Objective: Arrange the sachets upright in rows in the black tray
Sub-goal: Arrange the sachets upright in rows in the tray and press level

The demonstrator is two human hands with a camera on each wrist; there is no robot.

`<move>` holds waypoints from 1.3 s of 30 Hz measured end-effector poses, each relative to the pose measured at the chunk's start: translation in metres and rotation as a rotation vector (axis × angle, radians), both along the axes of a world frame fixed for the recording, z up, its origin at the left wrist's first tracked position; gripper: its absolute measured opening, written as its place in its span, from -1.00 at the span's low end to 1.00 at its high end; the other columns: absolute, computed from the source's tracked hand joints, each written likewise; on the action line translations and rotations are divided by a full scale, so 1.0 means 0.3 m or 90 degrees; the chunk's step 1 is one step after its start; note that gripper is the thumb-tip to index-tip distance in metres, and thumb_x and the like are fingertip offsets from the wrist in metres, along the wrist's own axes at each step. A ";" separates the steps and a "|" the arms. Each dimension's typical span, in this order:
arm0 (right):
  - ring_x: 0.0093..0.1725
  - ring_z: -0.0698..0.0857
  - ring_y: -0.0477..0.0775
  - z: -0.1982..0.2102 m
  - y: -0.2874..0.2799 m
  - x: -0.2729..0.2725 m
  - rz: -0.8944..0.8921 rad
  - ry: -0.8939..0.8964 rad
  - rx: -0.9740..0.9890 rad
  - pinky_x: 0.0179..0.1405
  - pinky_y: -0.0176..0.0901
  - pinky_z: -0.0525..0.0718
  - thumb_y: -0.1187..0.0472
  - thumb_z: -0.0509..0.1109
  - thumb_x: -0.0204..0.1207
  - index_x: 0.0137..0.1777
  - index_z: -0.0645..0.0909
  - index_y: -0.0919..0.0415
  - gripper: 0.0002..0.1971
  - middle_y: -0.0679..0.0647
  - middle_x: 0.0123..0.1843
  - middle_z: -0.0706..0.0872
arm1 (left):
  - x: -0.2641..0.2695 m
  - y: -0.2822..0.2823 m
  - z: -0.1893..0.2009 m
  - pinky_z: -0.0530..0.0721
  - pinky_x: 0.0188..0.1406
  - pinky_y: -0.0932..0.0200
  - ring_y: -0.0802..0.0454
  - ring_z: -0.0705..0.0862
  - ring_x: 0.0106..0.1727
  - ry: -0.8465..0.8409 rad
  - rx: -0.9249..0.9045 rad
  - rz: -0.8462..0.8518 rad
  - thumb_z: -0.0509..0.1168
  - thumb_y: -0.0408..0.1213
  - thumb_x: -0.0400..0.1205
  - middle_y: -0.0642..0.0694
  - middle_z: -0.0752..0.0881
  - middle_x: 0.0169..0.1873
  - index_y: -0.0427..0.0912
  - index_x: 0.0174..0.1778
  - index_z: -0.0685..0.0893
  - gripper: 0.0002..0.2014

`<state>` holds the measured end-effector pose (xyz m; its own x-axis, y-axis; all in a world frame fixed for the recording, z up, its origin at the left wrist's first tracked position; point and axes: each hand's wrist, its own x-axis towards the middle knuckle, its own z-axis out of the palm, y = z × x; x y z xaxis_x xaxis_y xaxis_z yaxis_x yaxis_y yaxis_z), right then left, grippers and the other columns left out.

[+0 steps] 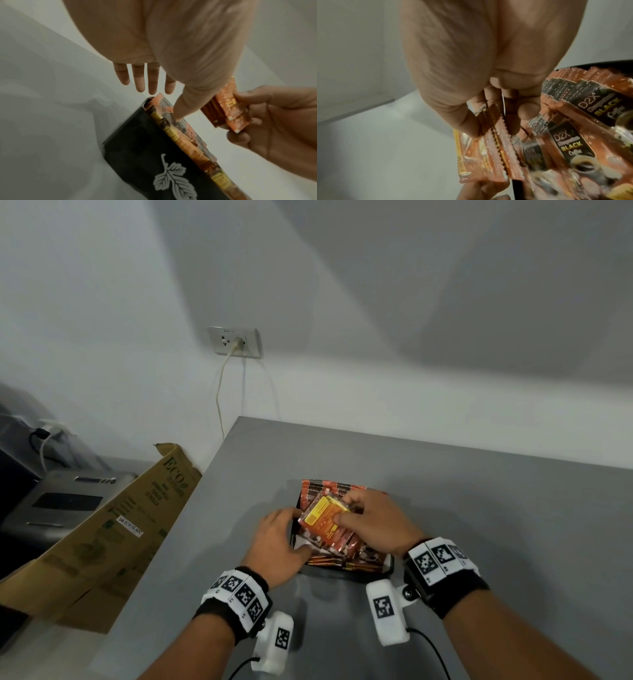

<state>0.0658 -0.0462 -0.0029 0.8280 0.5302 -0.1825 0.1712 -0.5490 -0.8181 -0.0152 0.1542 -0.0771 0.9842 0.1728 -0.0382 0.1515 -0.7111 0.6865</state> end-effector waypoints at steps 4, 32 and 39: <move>-0.14 0.87 0.13 -0.017 -0.044 0.018 -0.049 0.075 0.025 0.02 0.20 0.83 0.15 0.50 0.57 -0.05 0.71 0.14 -0.93 0.11 -0.09 0.86 | 0.007 -0.024 0.027 0.42 0.37 -0.04 0.05 0.39 0.30 0.038 0.125 -0.065 0.24 -0.10 0.40 0.16 0.52 0.27 0.06 0.19 0.71 -0.58; 0.41 0.49 -0.08 0.126 -0.063 -0.044 0.181 -0.278 -0.035 0.48 -0.08 0.48 0.15 0.64 0.25 0.60 0.41 0.01 -0.13 -0.11 0.44 0.57 | 0.080 -0.265 0.297 0.75 -0.20 0.03 -0.17 0.76 -0.16 0.144 -0.991 0.038 0.43 -0.46 0.27 -0.31 0.72 -0.15 -0.35 0.10 0.64 -0.56; 0.28 0.64 -0.24 0.124 -0.085 -0.043 0.026 -0.061 0.121 0.25 -0.21 0.68 -0.07 0.61 0.29 0.62 0.38 -0.12 -0.14 -0.22 0.39 0.51 | 0.088 -0.265 0.301 0.80 -0.33 0.03 -0.19 0.82 -0.19 0.066 -0.973 0.065 0.34 -0.62 0.38 -0.38 0.78 -0.08 -0.31 0.26 0.64 -0.51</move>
